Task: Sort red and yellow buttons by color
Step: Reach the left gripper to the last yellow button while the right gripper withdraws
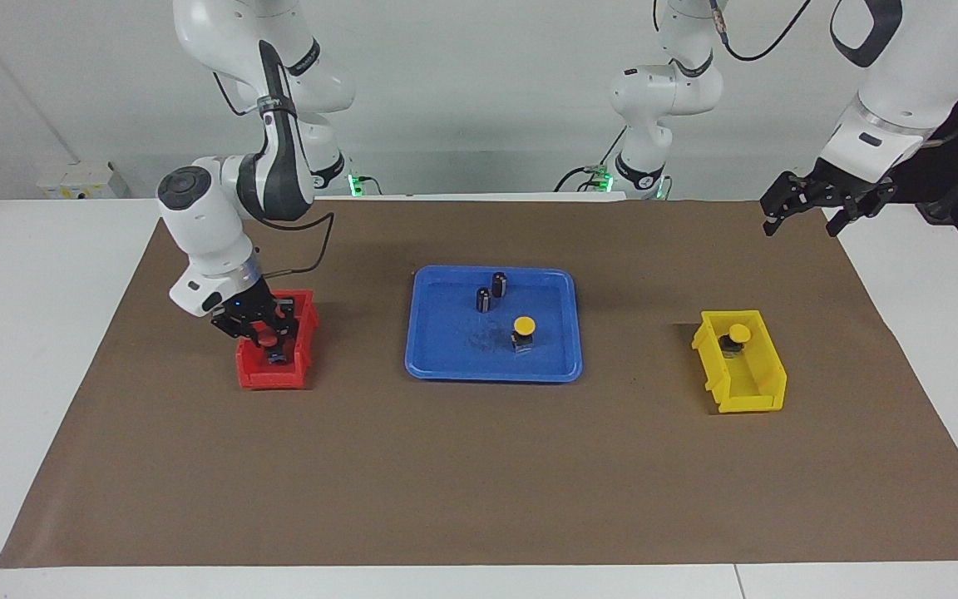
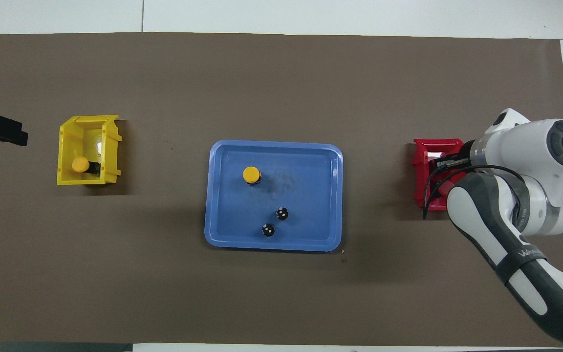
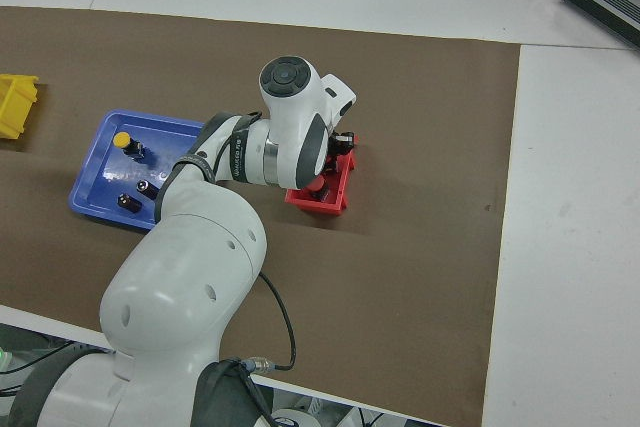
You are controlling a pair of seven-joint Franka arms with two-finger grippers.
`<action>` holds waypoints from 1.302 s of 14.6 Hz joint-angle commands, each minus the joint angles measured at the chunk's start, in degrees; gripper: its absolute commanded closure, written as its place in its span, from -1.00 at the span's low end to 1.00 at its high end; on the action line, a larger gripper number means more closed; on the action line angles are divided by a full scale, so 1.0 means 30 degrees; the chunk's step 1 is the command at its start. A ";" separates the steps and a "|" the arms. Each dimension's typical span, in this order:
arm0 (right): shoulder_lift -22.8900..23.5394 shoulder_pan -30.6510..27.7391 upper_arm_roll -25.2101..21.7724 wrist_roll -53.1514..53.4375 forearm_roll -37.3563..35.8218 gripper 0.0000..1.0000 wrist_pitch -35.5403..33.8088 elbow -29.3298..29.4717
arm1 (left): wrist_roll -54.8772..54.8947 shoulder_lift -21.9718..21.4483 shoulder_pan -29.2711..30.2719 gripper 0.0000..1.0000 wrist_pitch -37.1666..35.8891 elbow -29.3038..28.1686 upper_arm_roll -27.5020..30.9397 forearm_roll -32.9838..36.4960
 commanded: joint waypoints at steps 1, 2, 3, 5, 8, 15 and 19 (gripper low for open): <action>-0.0060 0.0000 0.0055 -0.0682 0.0550 -0.32 -0.0462 0.0207 | -0.2289 -0.1059 -0.1278 -1.00 0.3199 -0.3281 0.0067 -0.0315; -0.0002 -0.0029 0.0055 -0.0827 0.0550 -0.37 -0.1249 0.0818 | -0.3313 -0.0827 -0.1983 -1.00 0.3847 -0.3579 0.0067 -0.0315; -0.0002 -0.0029 0.0026 -0.0916 0.0521 -0.40 -0.2156 0.1462 | -0.4309 -0.0448 -0.2860 -0.99 0.4405 -0.3727 0.0038 -0.0315; -0.0002 -0.0088 -0.0004 -0.0975 0.0462 -0.45 -0.4438 0.3159 | -0.5805 0.0577 -0.4765 -0.99 0.4614 -0.3786 0.0067 -0.0199; -0.0264 -0.0117 -0.0033 -0.0917 0.0286 -0.63 -0.8041 0.5824 | -1.0921 0.2889 -0.8279 -0.99 0.6425 -0.3728 0.0067 0.0909; -0.1494 -0.0906 -0.0500 -0.0246 0.0286 -0.99 -1.5517 1.1511 | -1.4277 0.6027 -1.1626 -0.98 0.9330 -0.3757 0.0037 0.0593; -0.2228 -0.0996 -0.1263 -0.0038 -0.0121 -0.99 -1.7427 1.2162 | -1.4514 0.6587 -1.1746 -0.94 0.9772 -0.4108 0.0038 0.0593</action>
